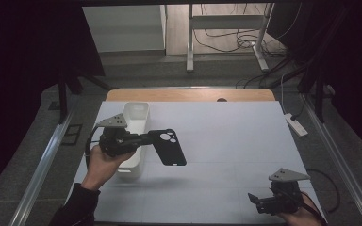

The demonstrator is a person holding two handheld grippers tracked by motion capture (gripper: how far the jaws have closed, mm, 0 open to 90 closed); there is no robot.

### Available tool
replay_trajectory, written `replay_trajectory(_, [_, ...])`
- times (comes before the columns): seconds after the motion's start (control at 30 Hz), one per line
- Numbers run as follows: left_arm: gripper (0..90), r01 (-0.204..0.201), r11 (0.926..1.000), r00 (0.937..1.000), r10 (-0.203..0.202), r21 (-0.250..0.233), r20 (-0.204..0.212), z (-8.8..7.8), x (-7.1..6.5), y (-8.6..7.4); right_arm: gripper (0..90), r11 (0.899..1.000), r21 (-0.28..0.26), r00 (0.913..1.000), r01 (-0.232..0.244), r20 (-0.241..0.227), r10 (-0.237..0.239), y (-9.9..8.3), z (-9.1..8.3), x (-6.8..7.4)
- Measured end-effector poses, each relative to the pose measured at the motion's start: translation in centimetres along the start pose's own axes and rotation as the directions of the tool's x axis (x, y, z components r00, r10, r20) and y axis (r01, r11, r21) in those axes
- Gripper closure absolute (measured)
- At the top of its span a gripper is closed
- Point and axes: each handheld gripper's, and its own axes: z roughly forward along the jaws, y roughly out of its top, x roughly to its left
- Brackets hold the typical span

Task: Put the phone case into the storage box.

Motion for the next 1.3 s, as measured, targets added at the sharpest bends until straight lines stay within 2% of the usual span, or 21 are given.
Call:
replay_trajectory(0.47, [84.0,0.0,0.9999,0.9996,0.0,0.014,-0.027,-1.0,1.3,1.2,0.0,1.0,0.005,1.0,-0.002,0.001,0.002,-0.4,-0.4,0.0])
replay_trajectory(0.63, [84.0,-0.008,0.9994,0.9989,0.009,0.033,-0.046,-1.3,1.7,1.9,0.0,1.0,0.005,0.9999,-0.012,-0.001,0.012,-0.5,-0.5,-0.2])
replay_trajectory(1.1, [84.0,0.0,0.9996,0.995,0.003,0.027,-0.1,-3.6,3.0,2.8,0.0,1.0,-0.006,0.9997,-0.022,-0.007,0.022,-0.6,-0.7,-0.4])
replay_trajectory(1.3, [84.0,0.009,0.9996,0.9909,-0.006,0.027,-0.135,-4.8,3.9,3.0,0.0,1.0,-0.004,0.9998,-0.02,-0.009,0.02,-0.6,-0.7,-0.4])
